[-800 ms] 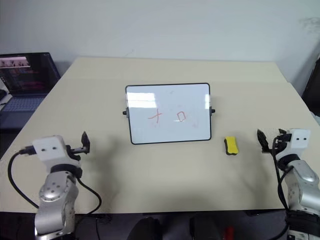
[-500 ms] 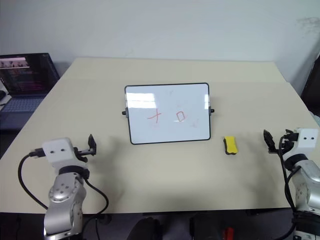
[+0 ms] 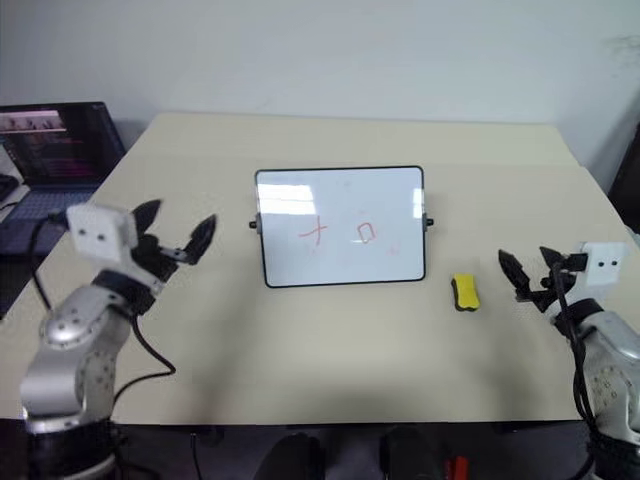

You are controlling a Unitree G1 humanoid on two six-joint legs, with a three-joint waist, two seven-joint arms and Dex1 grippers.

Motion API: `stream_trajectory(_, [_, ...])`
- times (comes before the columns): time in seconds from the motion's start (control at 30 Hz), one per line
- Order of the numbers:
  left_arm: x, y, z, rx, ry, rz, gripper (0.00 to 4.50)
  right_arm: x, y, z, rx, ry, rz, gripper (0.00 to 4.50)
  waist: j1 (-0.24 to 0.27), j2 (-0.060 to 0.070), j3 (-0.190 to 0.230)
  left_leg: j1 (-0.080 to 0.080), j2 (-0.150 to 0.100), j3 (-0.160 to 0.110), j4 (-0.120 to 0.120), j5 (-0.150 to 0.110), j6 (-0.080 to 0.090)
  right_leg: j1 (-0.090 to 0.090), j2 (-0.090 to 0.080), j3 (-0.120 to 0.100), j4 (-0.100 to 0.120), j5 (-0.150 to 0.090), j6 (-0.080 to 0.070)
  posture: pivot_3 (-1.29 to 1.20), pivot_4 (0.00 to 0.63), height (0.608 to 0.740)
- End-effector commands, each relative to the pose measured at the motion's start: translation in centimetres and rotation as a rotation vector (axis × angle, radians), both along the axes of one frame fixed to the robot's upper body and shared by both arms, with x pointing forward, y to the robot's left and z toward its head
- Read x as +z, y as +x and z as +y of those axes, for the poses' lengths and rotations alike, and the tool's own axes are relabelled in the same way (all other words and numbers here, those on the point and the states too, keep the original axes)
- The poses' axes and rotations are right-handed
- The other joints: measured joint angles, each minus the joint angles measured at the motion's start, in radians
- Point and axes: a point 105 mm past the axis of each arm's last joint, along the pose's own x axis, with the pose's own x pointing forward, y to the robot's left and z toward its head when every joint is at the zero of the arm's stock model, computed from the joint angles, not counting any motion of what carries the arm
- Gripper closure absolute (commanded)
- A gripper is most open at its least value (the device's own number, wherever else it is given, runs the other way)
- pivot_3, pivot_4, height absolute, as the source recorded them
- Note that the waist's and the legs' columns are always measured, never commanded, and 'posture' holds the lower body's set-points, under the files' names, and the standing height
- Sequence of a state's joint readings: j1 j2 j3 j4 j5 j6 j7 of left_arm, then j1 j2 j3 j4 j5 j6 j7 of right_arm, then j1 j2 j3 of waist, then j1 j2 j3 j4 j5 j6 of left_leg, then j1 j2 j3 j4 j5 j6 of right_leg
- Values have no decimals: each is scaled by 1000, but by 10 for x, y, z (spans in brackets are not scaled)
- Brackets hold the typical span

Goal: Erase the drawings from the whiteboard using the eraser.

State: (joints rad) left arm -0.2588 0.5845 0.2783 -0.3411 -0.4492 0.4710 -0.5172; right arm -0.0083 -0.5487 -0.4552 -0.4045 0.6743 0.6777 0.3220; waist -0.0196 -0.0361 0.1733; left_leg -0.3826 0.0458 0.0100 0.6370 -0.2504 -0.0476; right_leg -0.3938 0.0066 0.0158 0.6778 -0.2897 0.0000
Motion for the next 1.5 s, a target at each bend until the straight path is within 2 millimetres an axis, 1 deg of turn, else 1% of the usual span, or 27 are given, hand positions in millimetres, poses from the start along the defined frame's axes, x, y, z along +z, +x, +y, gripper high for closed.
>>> stream_trajectory(0.03, [-2,-8,-37,-307,41,94,0,16,-15,12,13,-33,-14,36,-2,0,0,0,0,0,0,0,0,0,0,1,0,0,0,0,150,740])
stream_trajectory(0.1, [-12,-11,-48,-434,123,149,0,11,-22,26,26,-61,30,36,-7,0,0,0,0,-1,0,0,0,0,0,2,0,-1,2,0,150,740])
stream_trajectory(0.13, [-14,-15,-60,-514,143,170,0,5,-25,30,21,-55,78,36,-10,0,0,1,0,-1,0,0,0,-1,0,2,0,-1,2,0,150,740])
stream_trajectory(0.17, [-15,-18,-64,-566,153,184,0,1,-27,36,18,-50,109,36,-12,0,0,1,0,-1,0,0,-1,-1,0,2,0,-1,2,0,150,740])
stream_trajectory(0.23, [-21,-27,-77,-681,203,217,0,-1,-27,51,24,-24,114,36,-15,0,1,0,1,-1,0,0,-1,-2,0,3,1,-1,2,0,150,740])
stream_trajectory(0.3, [-28,-29,-77,-719,251,240,0,1,-23,63,17,3,97,36,-17,0,1,1,1,-1,0,-1,-1,-2,2,3,1,-1,2,0,150,740])
stream_trajectory(0.37, [-31,-29,-79,-734,287,252,0,-1,-19,67,8,23,101,36,-17,1,1,0,1,0,-1,-1,-1,-4,3,3,2,-2,1,0,150,740])
stream_trajectory(0.47, [-28,-36,-76,-784,306,264,0,-2,-8,81,-15,33,91,36,-16,0,1,-4,1,0,-1,-1,-1,-9,5,3,2,-2,1,0,150,740])
stream_trajectory(0.57, [-31,-38,-77,-808,331,266,0,-6,4,84,-41,3,98,36,-13,0,1,-9,1,-1,-1,0,-1,-13,6,3,2,-2,1,0,150,740])
stream_trajectory(0.7, [-34,-43,-79,-851,353,271,0,-14,15,76,-92,-64,103,36,-9,0,1,-14,1,-1,-1,-1,-1,-16,6,3,1,-2,1,0,150,740])
stream_trajectory(0.77, [-34,-40,-84,-863,364,259,0,-18,18,71,-113,-82,111,36,-7,0,1,-16,1,-1,1,-1,0,-17,5,2,1,-2,1,0,150,740])
stream_trajectory(0.9, [-31,-41,-85,-872,366,256,0,-18,16,67,-144,-88,104,36,-8,0,1,-17,1,-1,3,-1,0,-17,5,2,2,-2,1,0,150,740])
stream_trajectory(1.03, [-30,-40,-89,-882,373,245,0,-25,16,65,-145,-106,125,36,-9,0,1,-16,1,-2,3,-1,0,-17,6,1,3,-2,1,0,150,740])
stream_trajectory(1.3, [-36,-44,-89,-881,381,254,0,-37,20,69,-120,-114,164,36,-11,0,1,-16,1,-2,4,-1,0,-17,7,2,3,-2,1,0,150,740])
stream_trajectory(1.5, [-39,-42,-88,-872,383,255,0,-42,27,62,-133,-128,173,36,-10,0,1,-17,1,-2,5,-1,0,-17,7,2,3,-2,1,0,150,740])
